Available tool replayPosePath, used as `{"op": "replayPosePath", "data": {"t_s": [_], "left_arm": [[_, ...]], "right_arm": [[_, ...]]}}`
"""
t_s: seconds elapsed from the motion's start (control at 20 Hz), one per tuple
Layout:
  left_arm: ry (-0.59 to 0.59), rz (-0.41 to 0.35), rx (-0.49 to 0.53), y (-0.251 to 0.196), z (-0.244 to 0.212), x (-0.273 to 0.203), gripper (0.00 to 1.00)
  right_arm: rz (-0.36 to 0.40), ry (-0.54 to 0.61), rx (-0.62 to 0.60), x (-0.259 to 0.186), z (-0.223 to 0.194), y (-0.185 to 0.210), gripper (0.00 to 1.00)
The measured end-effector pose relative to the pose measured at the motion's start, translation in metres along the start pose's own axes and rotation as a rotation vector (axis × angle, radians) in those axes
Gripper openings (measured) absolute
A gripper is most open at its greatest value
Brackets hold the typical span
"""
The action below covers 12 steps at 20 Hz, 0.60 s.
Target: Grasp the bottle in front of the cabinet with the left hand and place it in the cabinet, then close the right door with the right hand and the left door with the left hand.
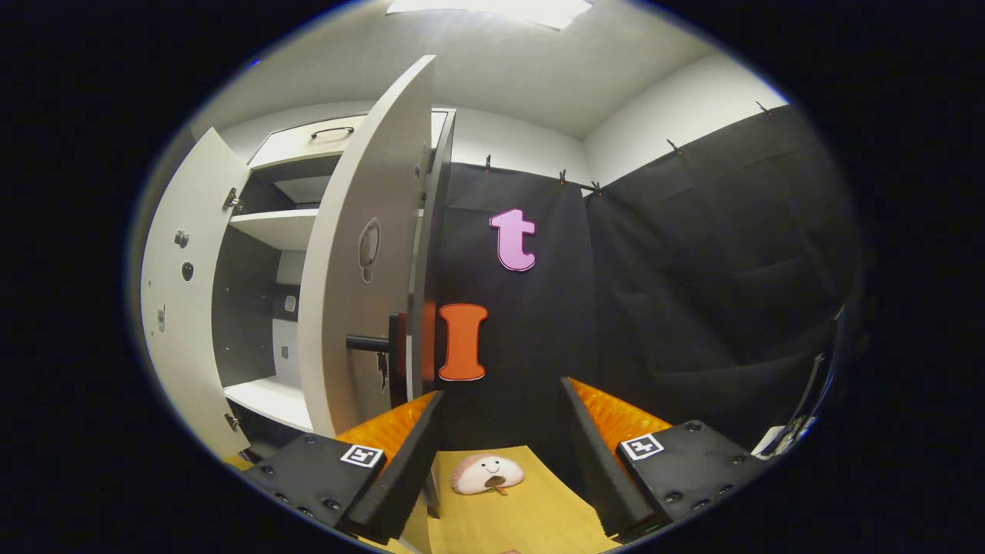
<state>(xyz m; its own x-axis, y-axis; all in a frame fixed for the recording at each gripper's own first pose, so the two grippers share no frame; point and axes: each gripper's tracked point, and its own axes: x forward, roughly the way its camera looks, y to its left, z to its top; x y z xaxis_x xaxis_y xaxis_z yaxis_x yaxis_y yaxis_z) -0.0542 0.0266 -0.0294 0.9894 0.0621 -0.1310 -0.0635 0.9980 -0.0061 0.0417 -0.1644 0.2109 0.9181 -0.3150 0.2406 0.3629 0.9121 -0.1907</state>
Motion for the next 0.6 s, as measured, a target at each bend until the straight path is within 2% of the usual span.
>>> {"op": "replayPosePath", "data": {"t_s": [0.25,0.3,0.35,0.4,0.5,0.55,0.6], "left_arm": [[-0.007,-0.020,-0.017,-0.001,0.003,0.004,0.96],[-0.009,-0.019,-0.016,0.001,0.003,0.004,0.96],[-0.012,-0.015,-0.014,0.004,0.004,0.003,0.96],[-0.014,-0.008,-0.012,0.007,0.005,0.002,0.96],[-0.021,0.011,-0.005,0.016,0.008,-0.001,0.96],[-0.026,0.023,0.000,0.020,0.010,-0.002,0.96],[-0.032,0.037,0.006,0.026,0.012,-0.004,0.96]], "right_arm": [[0.064,0.015,0.026,-0.008,0.002,0.034,0.96],[0.079,0.016,0.024,-0.009,0.002,0.043,0.87],[0.093,0.015,0.018,-0.010,0.003,0.052,0.87],[0.104,0.013,0.013,-0.010,0.004,0.061,0.96],[0.133,0.011,0.009,-0.011,0.005,0.080,0.96],[0.149,0.009,0.014,-0.010,0.005,0.090,0.87],[0.163,0.007,0.026,-0.010,0.005,0.099,0.87]]}}
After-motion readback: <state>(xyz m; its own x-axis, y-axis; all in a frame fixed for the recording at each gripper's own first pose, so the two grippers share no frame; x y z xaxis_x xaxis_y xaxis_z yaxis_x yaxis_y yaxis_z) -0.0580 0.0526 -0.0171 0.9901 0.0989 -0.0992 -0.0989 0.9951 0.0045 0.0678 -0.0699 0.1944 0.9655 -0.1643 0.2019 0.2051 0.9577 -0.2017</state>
